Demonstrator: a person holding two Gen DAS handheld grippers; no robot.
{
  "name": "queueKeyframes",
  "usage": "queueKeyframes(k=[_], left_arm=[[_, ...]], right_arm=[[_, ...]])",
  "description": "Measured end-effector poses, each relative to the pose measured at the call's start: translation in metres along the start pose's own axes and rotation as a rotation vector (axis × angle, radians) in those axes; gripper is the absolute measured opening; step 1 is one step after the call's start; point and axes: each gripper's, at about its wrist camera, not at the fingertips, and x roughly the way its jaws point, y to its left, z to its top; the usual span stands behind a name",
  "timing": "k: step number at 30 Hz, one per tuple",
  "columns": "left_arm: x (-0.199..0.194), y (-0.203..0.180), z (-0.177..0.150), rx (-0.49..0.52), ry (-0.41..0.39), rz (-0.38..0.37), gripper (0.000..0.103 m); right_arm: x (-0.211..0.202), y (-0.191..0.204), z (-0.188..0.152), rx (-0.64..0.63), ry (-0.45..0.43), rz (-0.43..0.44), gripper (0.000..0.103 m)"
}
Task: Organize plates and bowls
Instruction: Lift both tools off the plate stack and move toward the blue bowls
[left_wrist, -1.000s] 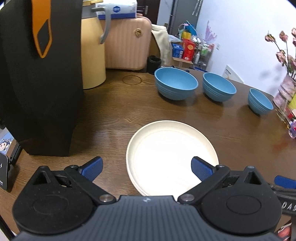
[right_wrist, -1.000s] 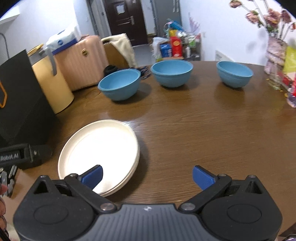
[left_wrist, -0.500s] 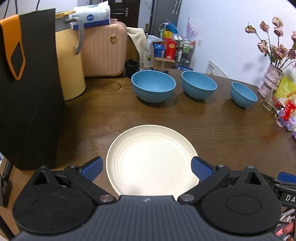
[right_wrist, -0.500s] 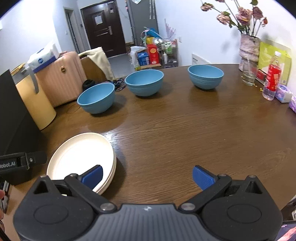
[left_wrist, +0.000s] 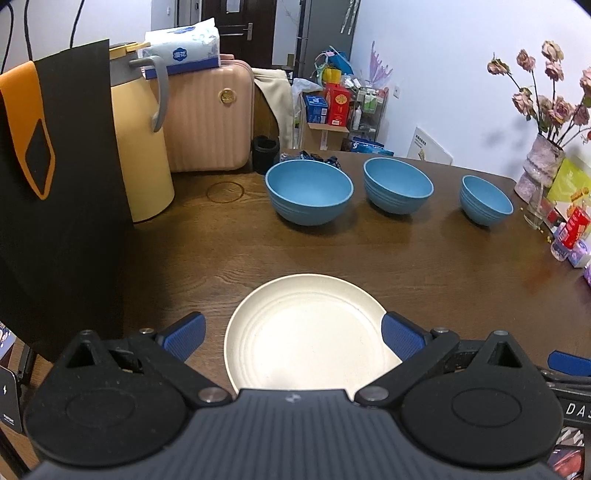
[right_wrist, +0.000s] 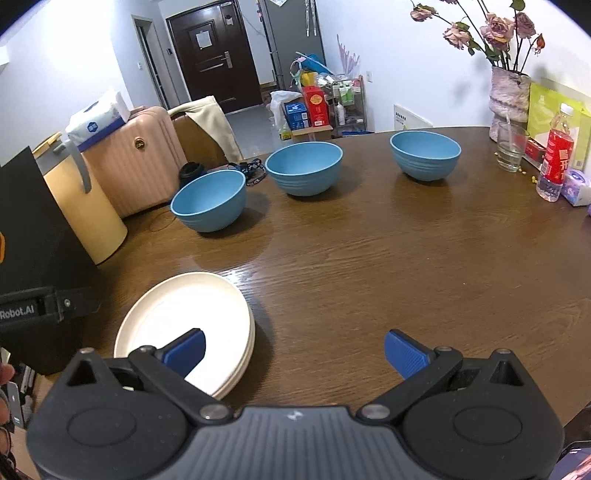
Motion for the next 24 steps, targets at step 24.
queueKeyframes(k=[24], left_arm=[[-0.012,0.026,0.061,-0.031,-0.03,0.035,0.103]], right_arm=[[0.014,0.046,0.085,0.016,0.018,0.009,0.103]])
